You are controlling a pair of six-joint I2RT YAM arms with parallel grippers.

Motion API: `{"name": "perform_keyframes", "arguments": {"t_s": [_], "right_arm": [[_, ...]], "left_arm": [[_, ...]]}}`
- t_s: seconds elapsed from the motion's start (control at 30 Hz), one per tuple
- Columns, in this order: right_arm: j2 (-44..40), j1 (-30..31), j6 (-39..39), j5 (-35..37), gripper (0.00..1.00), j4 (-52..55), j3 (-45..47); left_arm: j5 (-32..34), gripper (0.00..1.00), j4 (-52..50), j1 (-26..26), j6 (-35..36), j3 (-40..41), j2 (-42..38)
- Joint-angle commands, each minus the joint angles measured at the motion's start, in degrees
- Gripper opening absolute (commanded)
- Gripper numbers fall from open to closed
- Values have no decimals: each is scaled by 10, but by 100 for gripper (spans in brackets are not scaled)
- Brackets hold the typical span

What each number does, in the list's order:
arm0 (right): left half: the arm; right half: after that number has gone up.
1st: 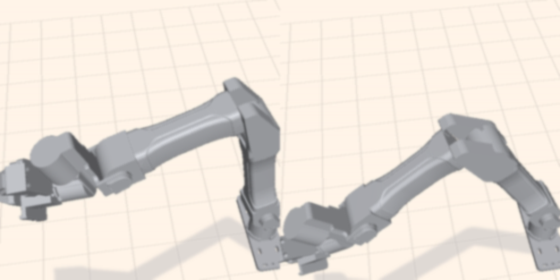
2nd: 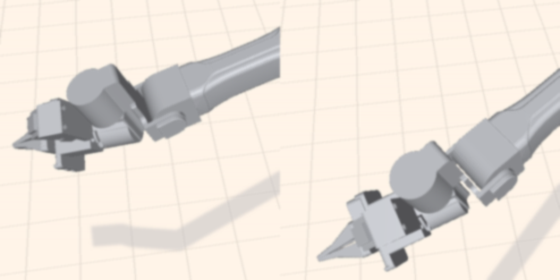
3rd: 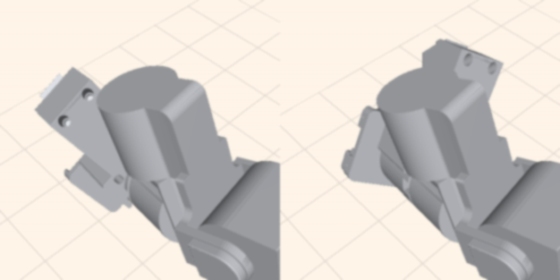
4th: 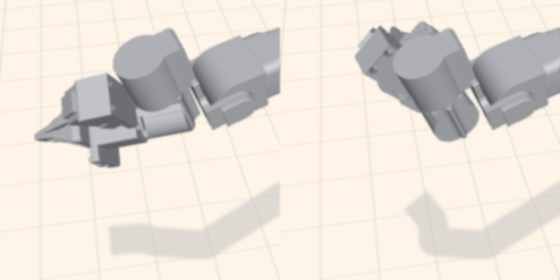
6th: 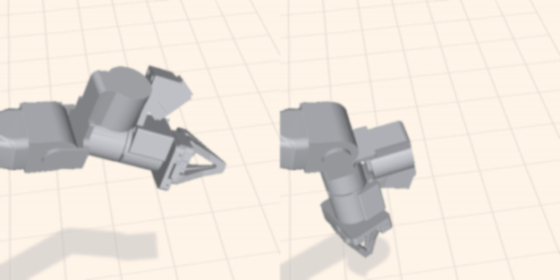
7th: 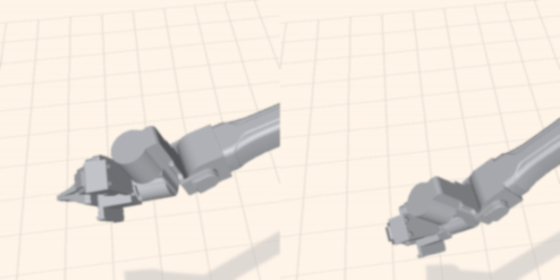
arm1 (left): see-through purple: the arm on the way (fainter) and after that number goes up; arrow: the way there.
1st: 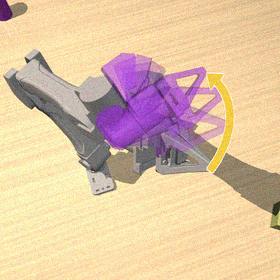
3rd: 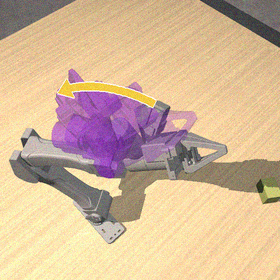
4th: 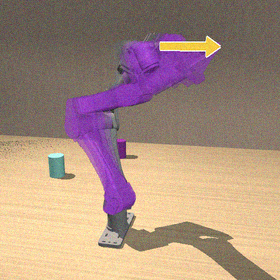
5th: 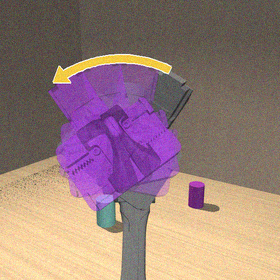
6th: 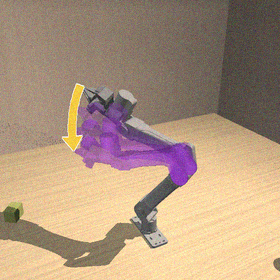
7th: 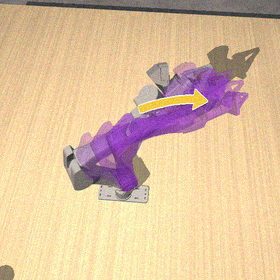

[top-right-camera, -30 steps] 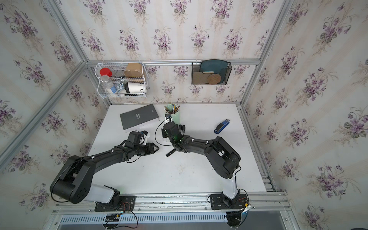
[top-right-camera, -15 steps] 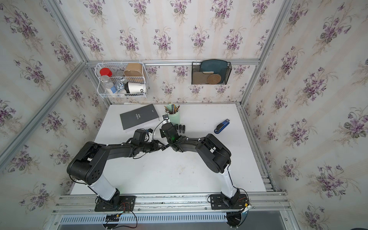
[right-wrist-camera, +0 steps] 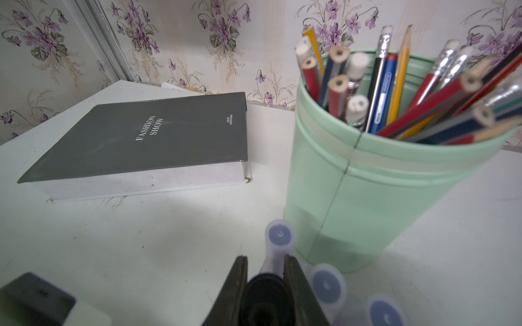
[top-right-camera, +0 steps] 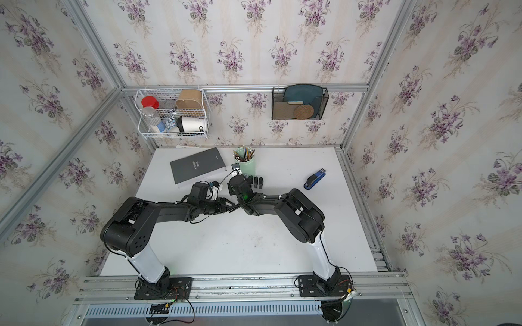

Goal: Arrange the lipsticks in the organizer
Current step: Place the lipstick in the storage box, then pick up the lipstick at the center of the board.

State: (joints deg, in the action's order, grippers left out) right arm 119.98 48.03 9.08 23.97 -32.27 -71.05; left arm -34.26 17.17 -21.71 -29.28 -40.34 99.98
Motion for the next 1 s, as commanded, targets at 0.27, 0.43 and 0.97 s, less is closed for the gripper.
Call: {"name": "perform_keyframes", "arguments": {"t_s": [0.27,0.43,0.97], "right_arm": [[-62,0,24,8,48,-7,23],[-133,0,42,16,50,7,65],[-382,-3,142,25,50,124,253]], "left_arm": [[30,57,-94,0,66,-17,-70],[31,62,-99,-14,87,-35,-49],[170,57,-235,-97,179,-125,13]]}}
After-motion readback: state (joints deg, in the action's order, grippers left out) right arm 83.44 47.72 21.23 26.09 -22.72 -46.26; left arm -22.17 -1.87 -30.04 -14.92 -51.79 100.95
